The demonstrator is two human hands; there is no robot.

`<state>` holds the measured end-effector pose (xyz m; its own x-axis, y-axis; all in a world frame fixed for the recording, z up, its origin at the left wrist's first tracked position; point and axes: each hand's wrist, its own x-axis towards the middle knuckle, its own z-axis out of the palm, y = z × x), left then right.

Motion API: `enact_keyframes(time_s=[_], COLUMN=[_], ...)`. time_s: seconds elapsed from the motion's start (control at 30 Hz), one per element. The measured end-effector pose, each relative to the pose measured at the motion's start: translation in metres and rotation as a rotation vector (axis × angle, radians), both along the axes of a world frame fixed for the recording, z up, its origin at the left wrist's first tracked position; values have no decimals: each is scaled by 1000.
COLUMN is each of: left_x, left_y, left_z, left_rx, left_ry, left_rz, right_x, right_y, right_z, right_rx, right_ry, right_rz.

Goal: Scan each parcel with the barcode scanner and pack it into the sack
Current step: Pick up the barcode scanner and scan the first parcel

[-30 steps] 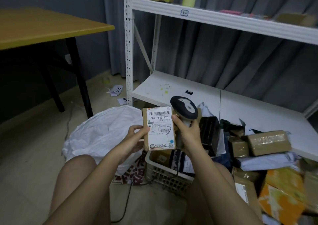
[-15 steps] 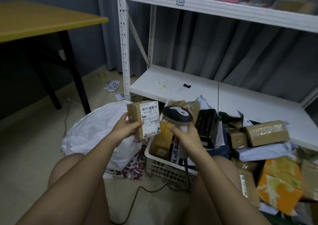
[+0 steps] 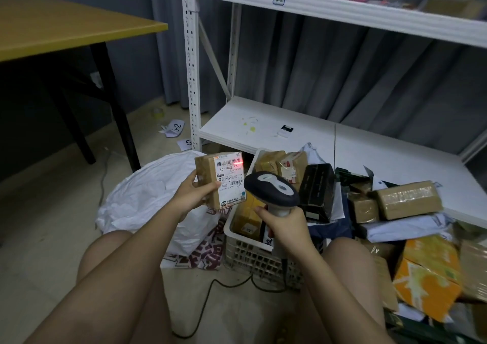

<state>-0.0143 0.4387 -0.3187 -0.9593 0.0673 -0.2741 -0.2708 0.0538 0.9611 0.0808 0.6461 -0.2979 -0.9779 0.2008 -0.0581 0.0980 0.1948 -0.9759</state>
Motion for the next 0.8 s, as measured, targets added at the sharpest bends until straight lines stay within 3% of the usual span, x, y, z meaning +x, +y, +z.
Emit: enact_keyframes(time_s=[0.57, 0.8], left_x=[-1, 6], left_y=[-9, -51], left_z=[-19, -36], left_rx=[-8, -49], left_ry=[11, 3], left_rz=[16, 187], right_x=[0, -42], right_y=[-4, -33], right_z=[-1, -11], right_rx=[-64, -151], right_ry=[-25, -120], right_rz=[27, -49])
